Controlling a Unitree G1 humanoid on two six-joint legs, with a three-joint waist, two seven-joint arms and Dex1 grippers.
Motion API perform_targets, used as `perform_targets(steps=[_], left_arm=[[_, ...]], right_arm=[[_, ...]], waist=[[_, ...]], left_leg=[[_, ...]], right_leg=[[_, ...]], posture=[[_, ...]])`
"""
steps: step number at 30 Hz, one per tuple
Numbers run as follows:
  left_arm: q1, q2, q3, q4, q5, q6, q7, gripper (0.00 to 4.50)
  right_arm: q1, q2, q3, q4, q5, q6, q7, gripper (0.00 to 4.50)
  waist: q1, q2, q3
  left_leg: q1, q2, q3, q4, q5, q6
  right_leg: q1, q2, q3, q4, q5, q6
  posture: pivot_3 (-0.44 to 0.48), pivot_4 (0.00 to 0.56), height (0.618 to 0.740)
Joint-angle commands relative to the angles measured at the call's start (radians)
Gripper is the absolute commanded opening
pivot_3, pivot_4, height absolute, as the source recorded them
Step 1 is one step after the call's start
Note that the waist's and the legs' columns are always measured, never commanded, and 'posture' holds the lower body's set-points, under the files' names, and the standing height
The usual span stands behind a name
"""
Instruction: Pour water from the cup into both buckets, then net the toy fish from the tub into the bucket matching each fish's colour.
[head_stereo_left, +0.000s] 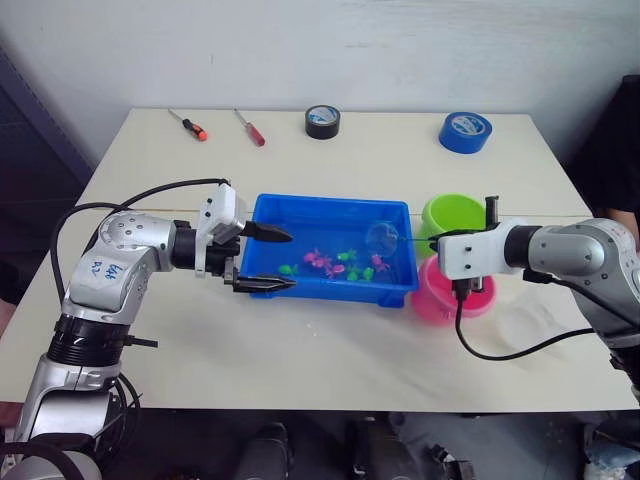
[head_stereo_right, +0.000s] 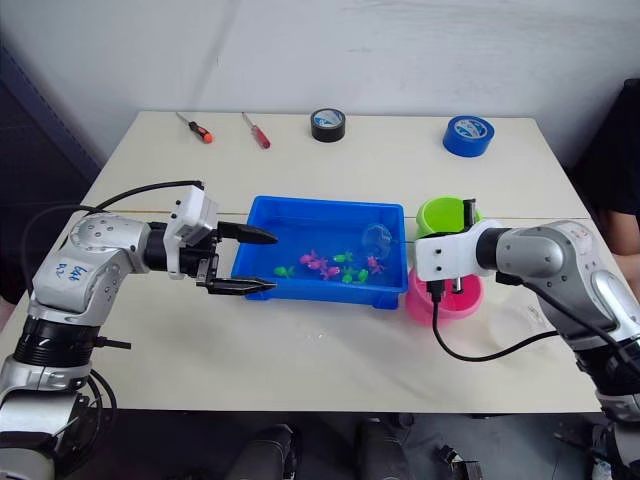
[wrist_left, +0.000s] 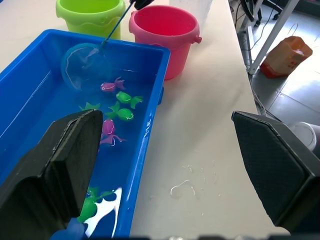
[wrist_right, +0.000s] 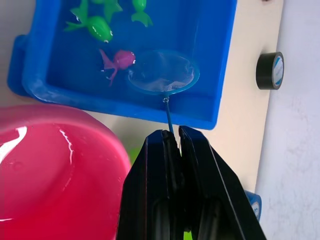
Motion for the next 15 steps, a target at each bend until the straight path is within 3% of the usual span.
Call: perform_targets(steps=[1, 15], left_arm=[[-0.018, 0.002, 0.003, -0.023, -0.003, -0.013, -0.001, 4.47], [-0.015, -0.004, 0.001, -0.032, -0.006, -0.013, -0.001, 4.47]], right_arm=[[0.011, -0.001, -0.038, -0.049, 0.007, 0.016, 0.004, 0.0], [0.053, -0.009, -0.04, -0.099, 0.005, 0.011, 0.027, 0.0]], waist=[[0.0, 0.0, 0.0], [0.001, 0.0, 0.0]], left_leg=[[0.0, 0.0, 0.0, 0.0, 0.0, 0.0], [0.0, 0.0, 0.0, 0.001, 0.0, 0.0]], right_leg=[[0.0, 0.0, 0.0, 0.0, 0.0, 0.0], [0.0, 0.0, 0.0, 0.0, 0.0, 0.0]], posture=[[0.0, 0.15, 0.736], [0.0, 0.15, 0.736]])
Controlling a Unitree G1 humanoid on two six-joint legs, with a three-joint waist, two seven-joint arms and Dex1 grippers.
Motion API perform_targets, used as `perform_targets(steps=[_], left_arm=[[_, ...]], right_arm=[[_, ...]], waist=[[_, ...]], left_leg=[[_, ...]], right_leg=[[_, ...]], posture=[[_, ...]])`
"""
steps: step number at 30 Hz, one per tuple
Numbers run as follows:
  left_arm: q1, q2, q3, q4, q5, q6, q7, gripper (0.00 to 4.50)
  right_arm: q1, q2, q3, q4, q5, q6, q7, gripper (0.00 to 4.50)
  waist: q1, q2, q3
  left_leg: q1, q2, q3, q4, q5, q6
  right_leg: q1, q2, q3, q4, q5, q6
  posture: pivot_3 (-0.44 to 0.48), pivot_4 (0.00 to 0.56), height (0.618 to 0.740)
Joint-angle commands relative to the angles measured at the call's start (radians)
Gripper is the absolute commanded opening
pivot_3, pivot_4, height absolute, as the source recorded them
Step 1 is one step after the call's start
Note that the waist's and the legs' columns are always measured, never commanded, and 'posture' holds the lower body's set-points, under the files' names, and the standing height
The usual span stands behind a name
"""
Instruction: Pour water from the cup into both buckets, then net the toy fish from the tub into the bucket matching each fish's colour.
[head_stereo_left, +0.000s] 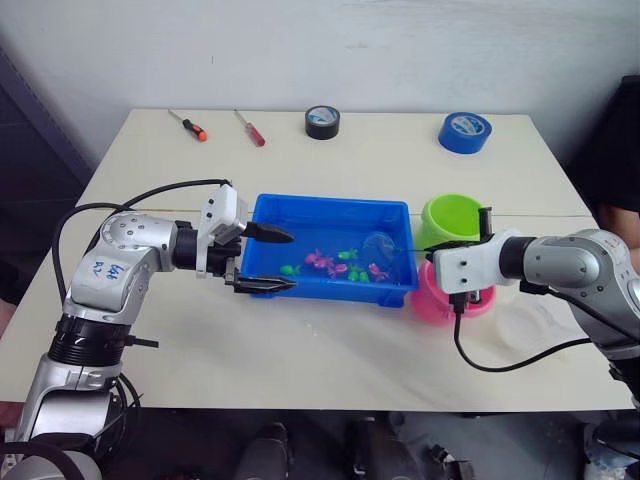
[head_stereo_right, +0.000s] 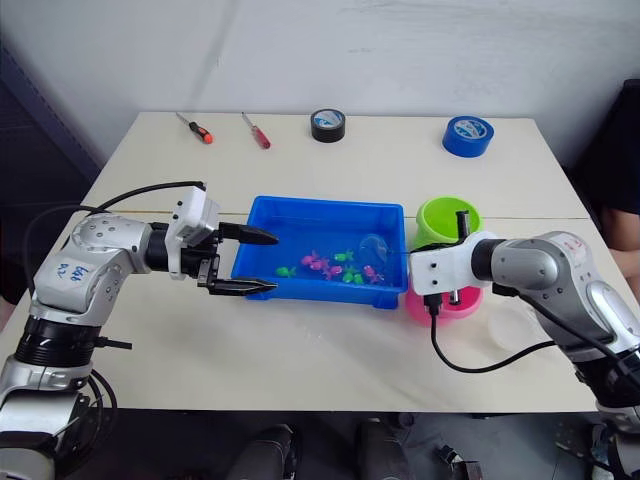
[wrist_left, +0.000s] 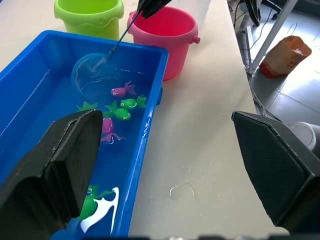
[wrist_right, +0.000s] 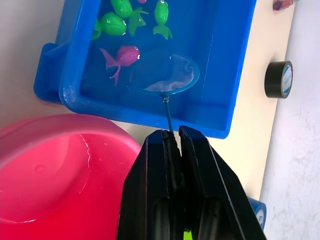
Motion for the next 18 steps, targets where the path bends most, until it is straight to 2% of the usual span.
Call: perform_targets(steps=[1, 13, 18], left_arm=[[-0.013, -0.001, 0.002, -0.033, -0.006, -0.012, 0.0, 4.47], [-0.002, 0.004, 0.002, -0.039, -0.008, -0.019, -0.011, 4.47], [-0.004, 0.002, 0.001, -0.037, -0.007, -0.023, -0.013, 4.47]], right_arm=[[0.011, -0.005, -0.043, -0.053, 0.029, 0.032, 0.02, 0.0], [0.045, -0.008, -0.084, -0.158, 0.147, 0.24, 0.087, 0.0], [0.07, -0.026, -0.102, -0.171, 0.155, 0.258, 0.093, 0.0]], waist=[[0.0, 0.0, 0.0], [0.001, 0.0, 0.0], [0.001, 0.0, 0.0]], left_leg=[[0.0, 0.0, 0.0, 0.0, 0.0, 0.0], [0.0, 0.0, 0.0, 0.001, 0.0, 0.0], [0.0, 0.0, 0.0, 0.002, 0.0, 0.001]], right_leg=[[0.0, 0.0, 0.0, 0.0, 0.0, 0.0], [0.0, 0.0, 0.0, 0.0, 0.0, 0.0], [0.0, 0.0, 0.0, -0.001, 0.0, 0.0]], posture=[[0.0, 0.15, 0.736], [0.0, 0.15, 0.736], [0.0, 0.15, 0.736]])
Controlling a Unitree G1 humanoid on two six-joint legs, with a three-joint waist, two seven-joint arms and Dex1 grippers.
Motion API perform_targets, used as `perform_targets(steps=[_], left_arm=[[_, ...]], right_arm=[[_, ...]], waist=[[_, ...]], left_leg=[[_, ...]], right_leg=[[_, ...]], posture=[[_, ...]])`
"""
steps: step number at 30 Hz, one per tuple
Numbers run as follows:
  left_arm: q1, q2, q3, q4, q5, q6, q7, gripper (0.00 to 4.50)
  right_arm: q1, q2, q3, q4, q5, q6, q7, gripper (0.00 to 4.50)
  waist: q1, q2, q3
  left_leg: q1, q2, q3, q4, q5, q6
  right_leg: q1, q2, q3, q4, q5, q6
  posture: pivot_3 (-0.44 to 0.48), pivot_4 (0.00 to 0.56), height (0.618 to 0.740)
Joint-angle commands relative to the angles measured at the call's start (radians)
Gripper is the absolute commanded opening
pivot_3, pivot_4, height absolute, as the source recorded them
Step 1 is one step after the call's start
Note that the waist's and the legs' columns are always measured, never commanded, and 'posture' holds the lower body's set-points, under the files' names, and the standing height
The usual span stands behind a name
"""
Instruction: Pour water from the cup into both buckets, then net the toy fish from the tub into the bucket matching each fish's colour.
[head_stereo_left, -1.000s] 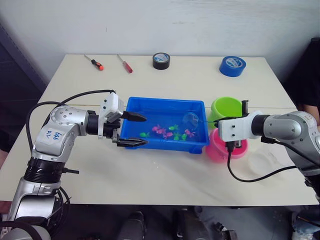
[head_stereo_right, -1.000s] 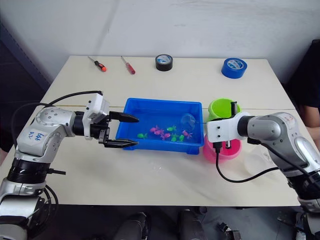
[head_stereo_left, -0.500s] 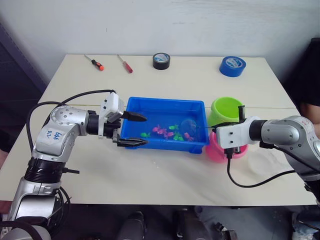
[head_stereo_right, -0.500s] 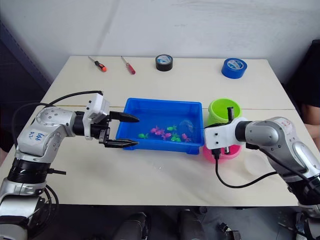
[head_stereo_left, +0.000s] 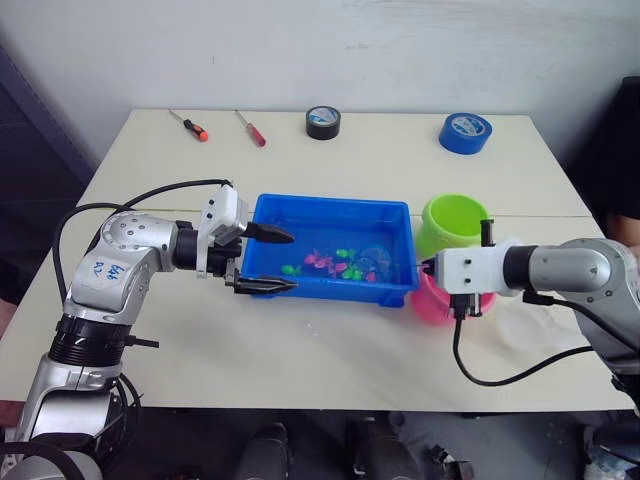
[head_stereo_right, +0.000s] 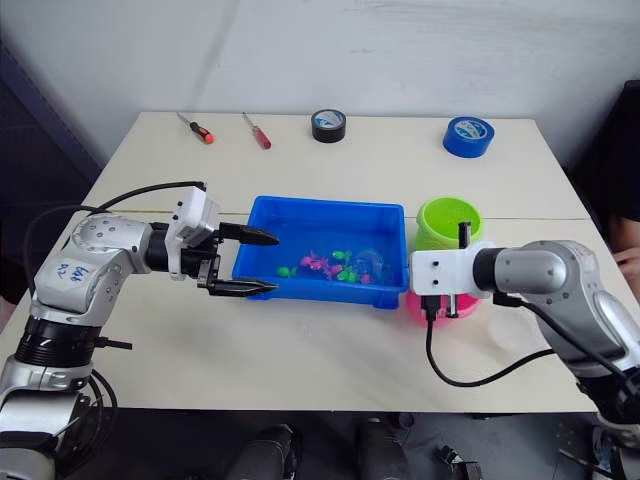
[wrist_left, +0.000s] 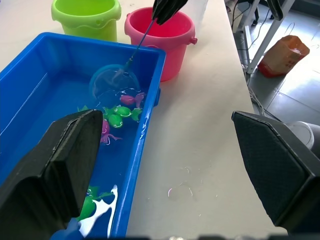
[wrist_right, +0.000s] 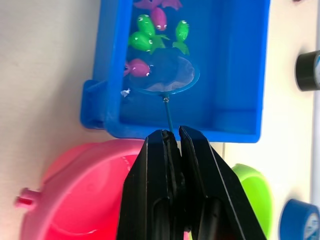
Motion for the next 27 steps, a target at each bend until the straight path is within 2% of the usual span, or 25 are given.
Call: perform_targets(steps=[1, 10, 19, 27], left_arm=[[-0.006, 0.001, 0.0, -0.031, -0.005, -0.016, -0.006, 4.47], [-0.015, -0.002, -0.007, -0.019, -0.004, -0.028, -0.014, 4.47], [-0.025, 0.0, -0.011, -0.004, -0.001, -0.039, -0.019, 4.47], [-0.038, -0.011, -0.007, 0.01, -0.011, -0.034, -0.013, 4.47]], right_arm=[[0.008, -0.028, -0.057, -0.036, 0.02, 0.014, 0.008, 0.0], [0.03, -0.04, -0.061, -0.024, 0.019, -0.002, -0.002, 0.0], [0.064, -0.007, -0.102, -0.078, 0.125, 0.17, -0.012, 0.0], [0.084, 0.047, -0.212, -0.141, 0.3, 0.421, -0.041, 0.0]], waist=[[-0.001, 0.0, 0.0], [0.0, 0.0, 0.0], [0.0, 0.0, 0.0], [0.002, 0.0, 0.0]], left_leg=[[0.0, 0.0, 0.0, 0.0, 0.0, 0.0], [0.0, 0.0, 0.0, 0.001, 0.0, 0.001], [0.0, 0.0, 0.0, 0.002, -0.001, 0.001], [0.0, 0.0, 0.0, 0.002, -0.001, 0.001]], right_leg=[[0.0, 0.0, 0.0, 0.0, 0.0, 0.0], [0.0, 0.0, 0.0, 0.0, 0.0, 0.0], [0.0, 0.0, 0.0, 0.001, 0.0, 0.0], [0.0, 0.0, 0.0, 0.001, 0.0, 0.0]], posture=[[0.0, 0.15, 0.736], [0.0, 0.15, 0.736], [0.0, 0.15, 0.736], [0.0, 0.15, 0.736]])
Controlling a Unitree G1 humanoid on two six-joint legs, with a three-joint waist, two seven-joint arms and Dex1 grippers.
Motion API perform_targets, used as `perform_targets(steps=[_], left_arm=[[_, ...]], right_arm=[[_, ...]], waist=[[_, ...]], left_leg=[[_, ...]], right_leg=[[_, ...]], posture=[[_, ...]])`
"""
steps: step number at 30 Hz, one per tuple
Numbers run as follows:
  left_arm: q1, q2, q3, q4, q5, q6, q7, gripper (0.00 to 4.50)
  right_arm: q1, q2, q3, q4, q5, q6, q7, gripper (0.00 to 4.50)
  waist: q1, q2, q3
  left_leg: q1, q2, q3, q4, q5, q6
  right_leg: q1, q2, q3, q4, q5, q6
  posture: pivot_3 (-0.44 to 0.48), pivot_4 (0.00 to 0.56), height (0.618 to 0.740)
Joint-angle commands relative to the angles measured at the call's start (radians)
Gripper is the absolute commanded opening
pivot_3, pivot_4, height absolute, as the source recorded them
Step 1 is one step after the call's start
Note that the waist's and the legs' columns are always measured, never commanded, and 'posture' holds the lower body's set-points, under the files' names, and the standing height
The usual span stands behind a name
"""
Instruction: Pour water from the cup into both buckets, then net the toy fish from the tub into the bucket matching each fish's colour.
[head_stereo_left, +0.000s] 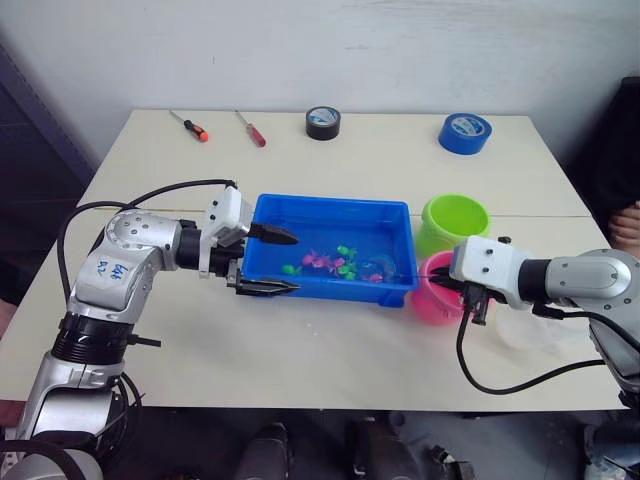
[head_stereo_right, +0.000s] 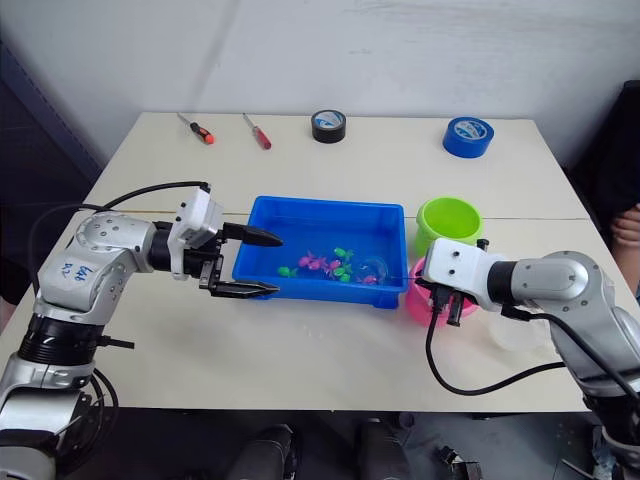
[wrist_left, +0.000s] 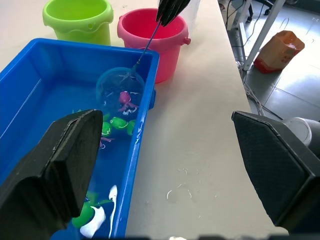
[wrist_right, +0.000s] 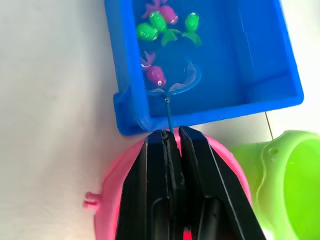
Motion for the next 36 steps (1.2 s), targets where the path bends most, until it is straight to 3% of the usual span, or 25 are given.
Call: perform_targets(steps=[1, 10, 13, 17, 21, 24, 29, 36], left_arm=[[-0.029, -0.01, 0.014, 0.004, -0.016, 0.001, -0.002, 4.47], [-0.096, -0.067, 0.017, 0.084, -0.048, 0.013, -0.035, 4.47], [-0.126, -0.098, 0.017, 0.109, -0.073, 0.026, -0.06, 4.47], [-0.18, -0.162, -0.021, 0.178, -0.062, -0.013, -0.112, 4.47], [-0.217, -0.201, -0.046, 0.239, -0.035, -0.059, -0.15, 4.47], [-0.251, -0.234, -0.064, 0.297, -0.023, -0.096, -0.181, 4.47], [-0.299, -0.279, -0.079, 0.384, 0.003, -0.15, -0.22, 4.47], [-0.334, -0.32, -0.083, 0.446, 0.019, -0.186, -0.241, 4.47]], right_arm=[[0.001, 0.013, -0.093, -0.062, 0.098, 0.117, -0.022, 0.0], [0.043, 0.03, -0.245, -0.151, 0.253, 0.293, -0.093, 0.0], [0.1, 0.029, -0.362, -0.229, 0.324, 0.359, -0.104, 0.0], [0.165, 0.085, -0.63, -0.361, 0.48, 0.532, -0.148, 0.0], [0.308, 0.06, -0.808, -0.444, 0.483, 0.571, -0.144, 0.0], [0.429, 0.071, -0.957, -0.494, 0.481, 0.565, -0.12, 0.0], [0.595, 0.106, -1.089, -0.545, 0.433, 0.493, -0.124, 0.0], [0.823, 0.134, -1.04, -0.578, 0.198, 0.168, -0.151, 0.0]], waist=[[0.001, 0.0, 0.0], [0.003, 0.0, 0.0], [0.005, 0.0, 0.0], [0.011, 0.0, 0.0], [0.018, 0.0, 0.0], [0.027, 0.0, 0.0], [0.027, 0.0, 0.0], [0.024, 0.0, 0.0]], left_leg=[[0.0, 0.0, 0.0, 0.0, 0.0, 0.0], [0.0, 0.0, -0.001, 0.001, -0.001, 0.001], [0.0, 0.0, 0.0, 0.001, -0.001, 0.001], [0.0, 0.0, -0.001, 0.001, -0.001, 0.001], [0.0, 0.0, -0.001, 0.002, -0.002, 0.004], [0.0, 0.0, -0.001, 0.002, -0.003, 0.005], [0.0, 0.0, 0.0, 0.004, -0.003, 0.005], [0.001, 0.0, 0.0, 0.004, -0.003, 0.005]], right_leg=[[0.0, 0.0, 0.0, 0.0, 0.0, 0.0], [0.0, 0.0, 0.0, 0.0, 0.0, 0.0], [0.0, 0.0, 0.0, 0.0, 0.0, 0.0], [0.001, 0.0, -0.001, 0.0, 0.0, 0.0], [0.002, 0.0, -0.001, 0.0, 0.0, 0.0], [0.002, 0.001, -0.001, 0.0, 0.0, 0.0], [0.003, 0.002, 0.0, 0.0, 0.0, 0.0], [0.003, 0.002, 0.001, 0.001, 0.0, 0.001]], posture=[[0.0, 0.15, 0.736], [0.0, 0.15, 0.736], [0.0, 0.15, 0.736], [0.0, 0.15, 0.736], [0.0, 0.15, 0.736], [0.0, 0.15, 0.736], [0.0, 0.15, 0.736], [0.0, 0.15, 0.736]])
